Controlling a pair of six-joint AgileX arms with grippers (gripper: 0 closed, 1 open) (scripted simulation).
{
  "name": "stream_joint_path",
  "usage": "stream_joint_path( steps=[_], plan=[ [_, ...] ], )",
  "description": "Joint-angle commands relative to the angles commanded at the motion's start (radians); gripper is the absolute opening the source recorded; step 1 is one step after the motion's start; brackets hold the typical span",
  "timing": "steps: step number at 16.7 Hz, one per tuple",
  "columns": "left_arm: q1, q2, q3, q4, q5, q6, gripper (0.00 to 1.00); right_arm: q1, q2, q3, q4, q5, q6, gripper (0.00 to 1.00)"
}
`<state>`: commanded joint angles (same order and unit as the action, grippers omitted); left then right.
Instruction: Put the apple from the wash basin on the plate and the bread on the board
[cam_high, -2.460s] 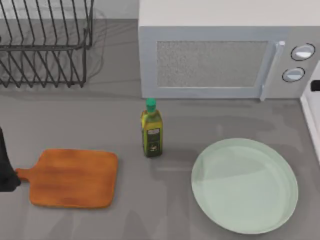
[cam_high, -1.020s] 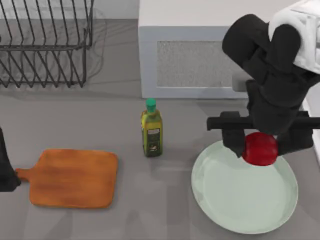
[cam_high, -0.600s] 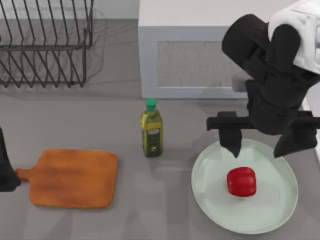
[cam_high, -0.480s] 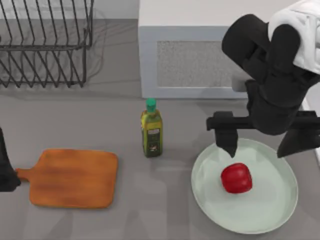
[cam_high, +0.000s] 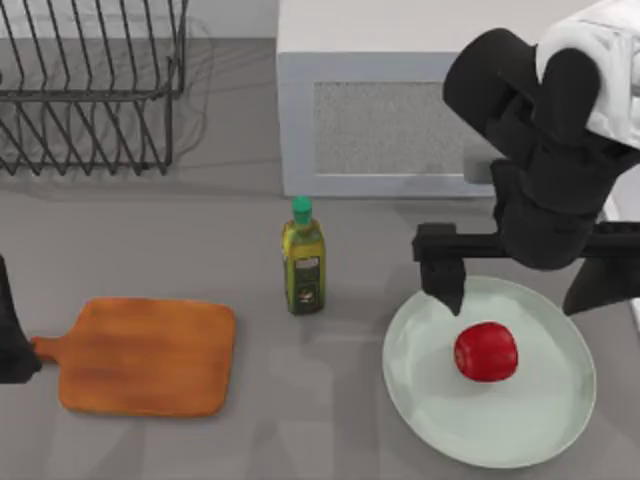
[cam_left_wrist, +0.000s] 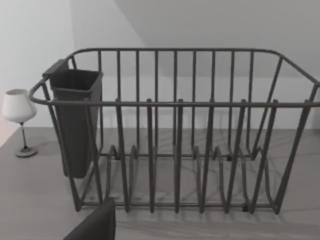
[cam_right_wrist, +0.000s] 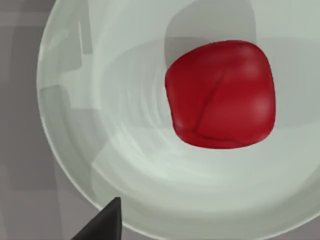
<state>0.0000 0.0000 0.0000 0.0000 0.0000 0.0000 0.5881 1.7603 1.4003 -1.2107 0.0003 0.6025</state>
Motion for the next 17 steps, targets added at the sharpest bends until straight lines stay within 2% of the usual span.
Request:
stream_joint_path(
  steps=[4,8,12,17],
  plan=[
    [0.0,0.0,0.0,0.0,0.0,0.0,1.0,-0.021,-0.063,-0.05,0.043,0.0,-0.022,1.0],
    [0.0,0.0,0.0,0.0,0.0,0.0,1.0,-0.092,-0.267,-0.219,0.189,0.0,-0.094,1.0],
    [0.0,0.0,0.0,0.0,0.0,0.0,1.0,-0.196,-0.58,-0.465,0.404,0.0,-0.201,1.0],
    [0.0,0.0,0.0,0.0,0.0,0.0,1.0,-0.351,-1.093,-0.84,0.723,0.0,-0.359,1.0]
  ],
)
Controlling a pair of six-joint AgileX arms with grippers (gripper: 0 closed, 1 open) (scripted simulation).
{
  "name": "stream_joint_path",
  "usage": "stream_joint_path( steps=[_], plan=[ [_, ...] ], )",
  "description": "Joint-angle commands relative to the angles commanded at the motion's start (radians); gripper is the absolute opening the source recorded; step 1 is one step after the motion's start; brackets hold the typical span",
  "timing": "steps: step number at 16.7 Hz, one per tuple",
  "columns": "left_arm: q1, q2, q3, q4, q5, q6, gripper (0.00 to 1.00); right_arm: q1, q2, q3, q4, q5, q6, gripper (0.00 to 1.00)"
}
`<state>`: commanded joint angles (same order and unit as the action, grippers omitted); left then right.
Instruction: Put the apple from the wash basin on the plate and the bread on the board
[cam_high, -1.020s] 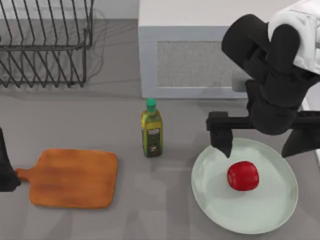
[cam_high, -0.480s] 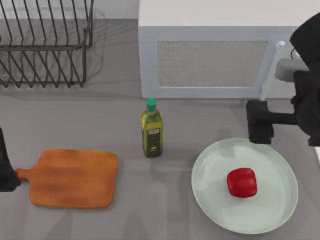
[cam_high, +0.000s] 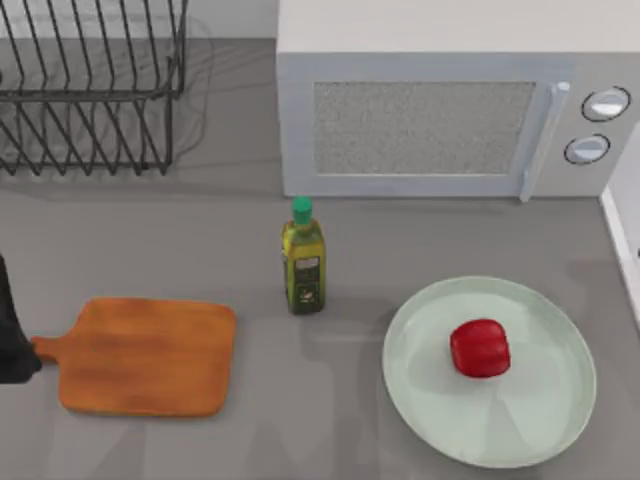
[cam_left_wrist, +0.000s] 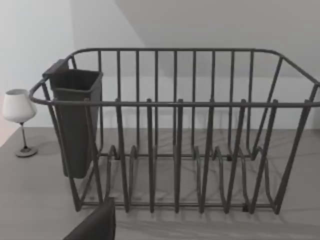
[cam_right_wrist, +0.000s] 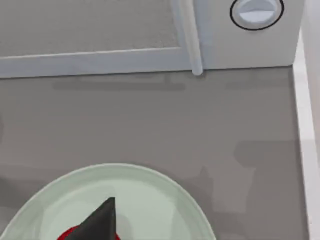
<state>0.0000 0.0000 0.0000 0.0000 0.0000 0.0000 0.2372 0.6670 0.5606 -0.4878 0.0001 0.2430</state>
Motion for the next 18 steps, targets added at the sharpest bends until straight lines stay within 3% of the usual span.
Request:
stream_joint_path(
  steps=[4,8,18],
  plan=[
    [0.0,0.0,0.0,0.0,0.0,0.0,1.0,-0.122,-0.382,-0.295,0.251,0.0,-0.125,1.0],
    [0.0,0.0,0.0,0.0,0.0,0.0,1.0,-0.211,-0.61,-0.504,0.434,0.0,-0.216,1.0],
    [0.007,0.031,0.029,-0.021,-0.001,0.007,1.0,-0.237,-0.667,-0.561,0.488,0.0,-0.243,1.0]
  ],
)
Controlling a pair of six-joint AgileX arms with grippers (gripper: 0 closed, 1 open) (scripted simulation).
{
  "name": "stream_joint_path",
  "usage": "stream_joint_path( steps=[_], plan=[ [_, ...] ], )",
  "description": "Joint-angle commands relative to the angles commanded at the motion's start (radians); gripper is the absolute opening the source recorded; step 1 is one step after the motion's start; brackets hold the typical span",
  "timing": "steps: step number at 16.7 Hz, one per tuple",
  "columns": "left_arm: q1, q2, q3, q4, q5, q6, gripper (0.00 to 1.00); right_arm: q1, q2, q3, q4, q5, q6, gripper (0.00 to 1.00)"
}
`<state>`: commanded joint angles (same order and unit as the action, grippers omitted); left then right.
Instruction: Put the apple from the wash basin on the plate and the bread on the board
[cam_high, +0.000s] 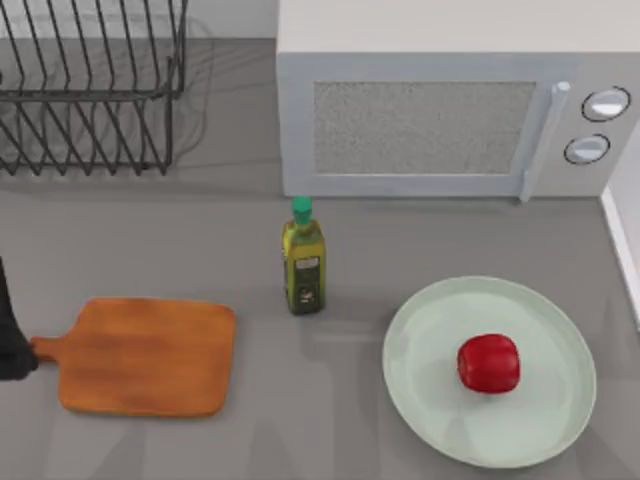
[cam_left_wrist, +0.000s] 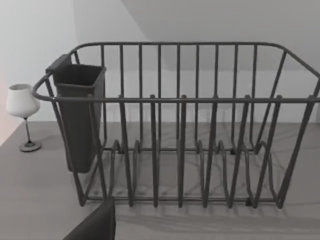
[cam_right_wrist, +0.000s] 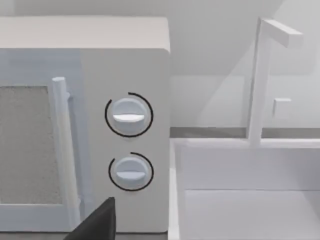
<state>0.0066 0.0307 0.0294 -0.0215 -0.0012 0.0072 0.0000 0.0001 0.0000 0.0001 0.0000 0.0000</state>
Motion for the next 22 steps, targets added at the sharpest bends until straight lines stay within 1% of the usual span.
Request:
stream_joint_path(
  steps=[2,5,7,12,15,19,22],
  plan=[
    [0.013,0.073,0.067,-0.048,-0.001,0.017,1.0,0.0,0.0,0.0,0.0,0.0,0.0,1.0],
    [0.041,0.264,0.222,-0.16,-0.001,0.057,1.0,0.0,0.0,0.0,0.0,0.0,0.0,1.0],
    [0.063,0.443,0.349,-0.254,0.0,0.092,1.0,0.0,0.0,0.0,0.0,0.0,0.0,1.0],
    [0.121,0.996,0.693,-0.525,0.003,0.191,1.0,0.0,0.0,0.0,0.0,0.0,0.0,1.0],
    [0.156,1.29,0.895,-0.685,0.003,0.25,1.0,0.0,0.0,0.0,0.0,0.0,0.0,1.0],
    [0.197,1.613,1.134,-0.858,0.002,0.317,1.0,0.0,0.0,0.0,0.0,0.0,0.0,1.0],
    [0.221,1.795,1.274,-0.949,0.001,0.353,1.0,0.0,0.0,0.0,0.0,0.0,0.0,1.0]
  ],
)
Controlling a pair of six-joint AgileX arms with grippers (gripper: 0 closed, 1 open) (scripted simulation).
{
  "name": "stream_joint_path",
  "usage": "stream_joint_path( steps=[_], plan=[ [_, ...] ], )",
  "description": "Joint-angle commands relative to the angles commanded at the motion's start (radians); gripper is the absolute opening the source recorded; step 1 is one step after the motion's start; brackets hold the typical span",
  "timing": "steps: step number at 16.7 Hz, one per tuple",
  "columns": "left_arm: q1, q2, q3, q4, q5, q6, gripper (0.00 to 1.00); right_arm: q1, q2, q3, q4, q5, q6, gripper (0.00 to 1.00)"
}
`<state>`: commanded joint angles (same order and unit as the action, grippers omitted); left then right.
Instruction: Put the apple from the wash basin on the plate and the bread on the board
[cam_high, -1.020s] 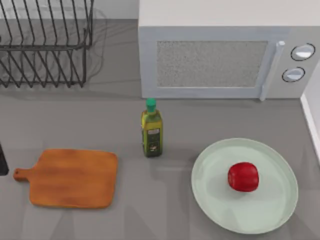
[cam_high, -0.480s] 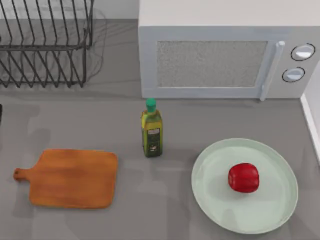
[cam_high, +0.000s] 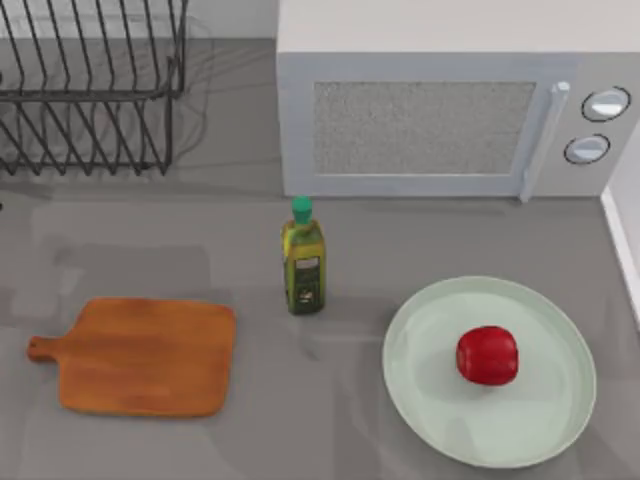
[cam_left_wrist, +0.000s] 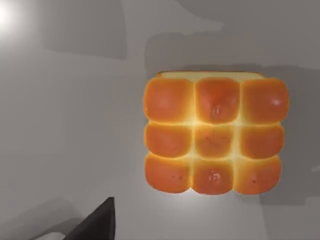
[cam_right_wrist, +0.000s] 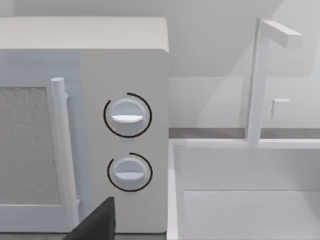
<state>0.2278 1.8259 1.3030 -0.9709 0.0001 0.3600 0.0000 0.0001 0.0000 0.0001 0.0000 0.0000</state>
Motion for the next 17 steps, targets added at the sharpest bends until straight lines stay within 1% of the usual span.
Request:
stream_joint_path(
  steps=[4,10,12,17],
  plan=[
    [0.017,0.114,0.098,-0.059,0.0,0.024,1.0,0.0,0.0,0.0,0.0,0.0,0.0,1.0],
    [0.014,0.119,0.097,-0.057,0.0,0.023,1.0,0.0,0.0,0.0,0.0,0.0,0.0,1.0],
    [0.016,0.137,0.074,-0.021,0.001,0.022,1.0,0.0,0.0,0.0,0.0,0.0,0.0,1.0],
    [0.019,0.212,-0.02,0.159,0.001,0.027,1.0,0.0,0.0,0.0,0.0,0.0,0.0,1.0]
  ],
)
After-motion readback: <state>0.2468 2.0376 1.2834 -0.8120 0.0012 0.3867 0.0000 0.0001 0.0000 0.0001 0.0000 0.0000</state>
